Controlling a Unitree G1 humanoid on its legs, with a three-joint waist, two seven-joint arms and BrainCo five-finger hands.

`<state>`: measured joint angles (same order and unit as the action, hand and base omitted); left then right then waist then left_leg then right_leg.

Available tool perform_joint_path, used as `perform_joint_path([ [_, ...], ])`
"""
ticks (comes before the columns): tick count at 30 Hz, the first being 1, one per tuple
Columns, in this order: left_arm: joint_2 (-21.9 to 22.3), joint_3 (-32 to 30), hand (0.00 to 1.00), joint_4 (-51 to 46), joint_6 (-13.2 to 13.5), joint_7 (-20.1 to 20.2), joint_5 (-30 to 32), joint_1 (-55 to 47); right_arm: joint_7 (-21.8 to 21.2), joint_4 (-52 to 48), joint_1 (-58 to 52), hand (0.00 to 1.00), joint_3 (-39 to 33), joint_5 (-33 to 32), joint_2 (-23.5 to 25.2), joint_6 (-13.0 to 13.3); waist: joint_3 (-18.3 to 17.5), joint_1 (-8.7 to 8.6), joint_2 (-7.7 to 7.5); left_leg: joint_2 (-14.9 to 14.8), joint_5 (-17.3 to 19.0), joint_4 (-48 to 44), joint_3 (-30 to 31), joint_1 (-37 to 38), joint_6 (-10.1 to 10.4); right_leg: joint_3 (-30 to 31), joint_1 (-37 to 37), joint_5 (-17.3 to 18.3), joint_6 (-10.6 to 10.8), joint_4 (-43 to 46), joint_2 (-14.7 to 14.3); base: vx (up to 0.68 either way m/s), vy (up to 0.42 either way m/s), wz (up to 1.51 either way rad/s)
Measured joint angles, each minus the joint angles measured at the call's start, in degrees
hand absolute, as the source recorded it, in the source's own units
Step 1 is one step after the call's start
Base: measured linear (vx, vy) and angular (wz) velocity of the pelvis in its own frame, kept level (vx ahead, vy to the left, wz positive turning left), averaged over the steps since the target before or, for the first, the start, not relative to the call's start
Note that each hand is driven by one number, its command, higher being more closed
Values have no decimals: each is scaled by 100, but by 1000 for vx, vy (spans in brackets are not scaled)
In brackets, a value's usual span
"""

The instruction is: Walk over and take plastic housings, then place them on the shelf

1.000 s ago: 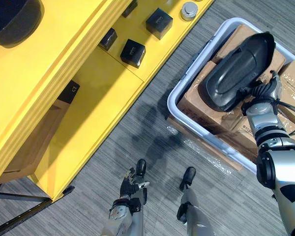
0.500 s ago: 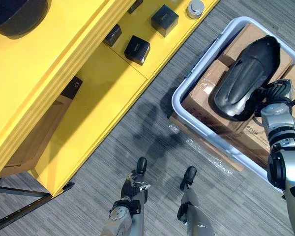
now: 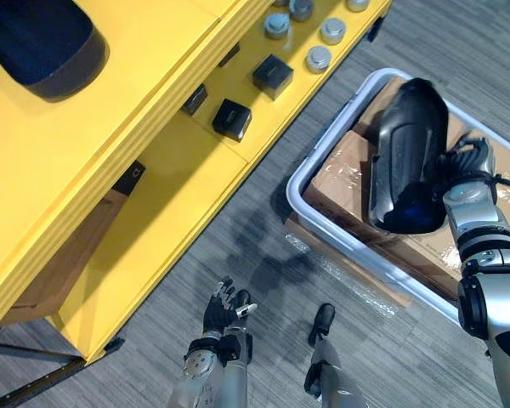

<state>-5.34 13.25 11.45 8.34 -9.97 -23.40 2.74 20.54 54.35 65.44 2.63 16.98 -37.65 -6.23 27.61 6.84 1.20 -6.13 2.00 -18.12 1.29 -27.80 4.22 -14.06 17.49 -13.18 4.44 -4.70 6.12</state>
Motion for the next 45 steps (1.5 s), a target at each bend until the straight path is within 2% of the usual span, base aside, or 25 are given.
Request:
perform_joint_path([
  [2,-40,-59,0,-201,19,-9,0,142,53,-511,-224,100,88,242,59,8,-75,-53,-57,-34,-7,110,-122,162,9,109,-46,7,-10,-2,-15,31,-14,-22],
  [3,-101,-77,0,-253,48,-39,-1,297,78,-707,-337,100,91,433,117,22,-174,-140,-73,-47,-32,187,-141,211,24,122,-50,13,-17,-3,-24,42,-21,-12],
  [5,-267,-107,0,-296,114,-117,-18,791,92,-879,-480,100,130,613,242,29,-265,-240,-161,-103,-74,324,-232,374,64,214,-92,11,-21,-3,-69,62,-26,-21],
  [8,-440,-44,0,-118,168,-130,-252,1511,86,-879,-492,100,372,635,261,65,-314,-343,-208,-124,-139,491,-285,540,93,251,-137,-3,-36,-4,-84,39,-13,-14],
  [11,-457,44,0,675,222,-140,-705,2574,78,-902,-495,100,570,638,435,76,-442,-480,-295,-138,-245,725,-386,711,112,280,-141,-33,-67,-4,-94,22,13,-10],
  [14,-426,312,0,1447,225,-214,-1226,3218,65,-1156,-486,100,759,639,665,80,-537,-615,-356,-154,-271,797,-461,789,120,364,-140,-44,-72,-3,-106,6,24,-14],
  [17,-268,584,0,2277,197,-221,-1782,3701,69,-1332,-406,100,896,639,911,91,-578,-672,-392,-177,-274,804,-530,835,126,432,-140,-60,-86,-4,-128,-13,33,-13],
  [20,-131,642,0,2710,96,-212,-2279,3827,71,-1349,-387,100,989,638,1278,96,-637,-711,-478,-205,-284,853,-622,911,144,542,-138,-63,-90,-4,-156,-16,39,-14],
  [25,-25,638,0,3088,-31,-229,-2499,4007,102,-1843,-373,100,995,638,1656,94,-652,-813,-480,-212,-288,853,-658,920,151,569,-127,-76,-107,-3,-167,2,45,-5],
  [29,-8,638,0,3080,-58,-301,-2640,4167,254,-2437,-425,100,1123,638,1982,93,-681,-853,-520,-235,-293,880,-707,977,160,599,-142,-84,-116,-3,-186,19,43,-6],
  [32,79,640,0,2890,-18,-366,-3400,4346,357,-3056,-684,100,1435,731,2095,225,-769,-875,-554,-234,-295,908,-703,1018,162,591,-175,-83,-115,-4,-185,28,56,1],
  [36,61,696,0,2718,3,-357,-4305,4332,589,-3851,-1226,100,1431,831,2053,402,-845,-865,-567,-227,-299,987,-644,1167,168,551,-326,-79,-115,-7,-182,30,58,8],
  [37,39,696,0,2545,44,-348,-4535,4269,605,-4058,-1430,100,1454,834,2000,512,-919,-863,-592,-223,-299,1006,-638,1176,168,549,-332,-70,-110,-9,-180,36,62,4],
  [38,42,712,0,1980,177,-272,-4745,4195,570,-4225,-1817,100,1684,828,2004,640,-993,-859,-649,-225,-301,1041,-638,1221,171,548,-363,-50,-112,-10,-182,40,58,2],
  [39,28,712,0,1811,234,-146,-4791,4123,708,-4261,-1976,100,1615,855,2082,644,-1017,-847,-658,-225,-304,1068,-638,1256,176,547,-384,-40,-113,-10,-182,41,44,2],
  [41,7,646,0,1484,430,12,-5056,3805,714,-4378,-2424,100,1555,814,2071,709,-1102,-833,-661,-194,-317,1155,-624,1392,183,530,-499,42,-161,-11,-157,40,39,6],
  [45,10,634,0,861,649,370,-5197,3405,657,-4459,-3195,100,1565,817,2058,743,-1353,-734,-668,-205,-372,1350,-593,1524,208,450,-561,120,-189,-14,-170,50,37,8],
])
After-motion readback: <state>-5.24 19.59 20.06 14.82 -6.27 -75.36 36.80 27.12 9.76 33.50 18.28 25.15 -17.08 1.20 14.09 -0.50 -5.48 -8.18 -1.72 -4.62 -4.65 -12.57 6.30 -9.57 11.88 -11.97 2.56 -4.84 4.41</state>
